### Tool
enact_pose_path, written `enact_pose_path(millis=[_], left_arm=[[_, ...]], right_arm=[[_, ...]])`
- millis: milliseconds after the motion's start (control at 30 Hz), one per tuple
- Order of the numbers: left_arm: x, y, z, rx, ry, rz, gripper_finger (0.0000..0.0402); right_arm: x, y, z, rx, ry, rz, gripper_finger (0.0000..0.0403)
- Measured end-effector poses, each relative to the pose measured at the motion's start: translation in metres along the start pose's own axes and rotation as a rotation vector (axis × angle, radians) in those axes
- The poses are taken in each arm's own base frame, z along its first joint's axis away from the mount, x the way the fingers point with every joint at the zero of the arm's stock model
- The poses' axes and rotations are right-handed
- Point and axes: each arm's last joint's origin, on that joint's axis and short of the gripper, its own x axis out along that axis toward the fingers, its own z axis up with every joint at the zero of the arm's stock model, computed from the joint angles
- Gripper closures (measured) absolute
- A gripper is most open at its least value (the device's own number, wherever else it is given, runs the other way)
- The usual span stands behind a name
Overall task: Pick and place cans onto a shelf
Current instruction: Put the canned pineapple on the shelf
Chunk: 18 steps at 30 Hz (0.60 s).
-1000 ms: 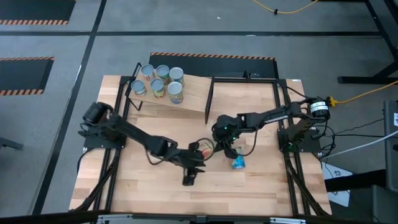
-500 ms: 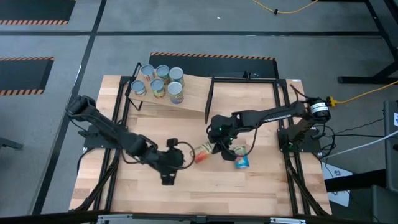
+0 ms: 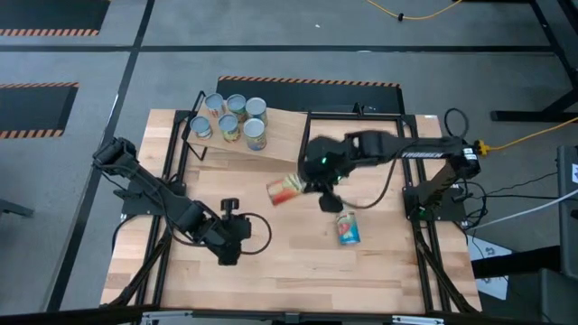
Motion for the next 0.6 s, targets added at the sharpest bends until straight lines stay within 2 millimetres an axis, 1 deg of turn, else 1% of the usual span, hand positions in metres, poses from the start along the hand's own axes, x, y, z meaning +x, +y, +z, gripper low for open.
enact_pose_path(millis=[200,333,467,600], left_arm=[[0.0,0.002,0.001,-0.002,-0.04,0.057,0.0291],[0.0,0.002,0.001,-0.017,-0.042,0.06,0.0291],[0.0,0.002,0.001,-0.036,-0.043,0.059,0.0291],[0.0,0.003,0.002,-0.038,-0.049,0.07,0.0291]], right_arm=[[-0.055,-0.019,0.019,-0.03,-0.089,-0.132,0.0403],[-0.086,-0.04,0.022,0.003,-0.143,-0.202,0.0403],[-0.11,-0.062,0.019,0.009,-0.175,-0.274,0.0403],[-0.127,-0.082,0.016,0.012,-0.2,-0.342,0.0403]])
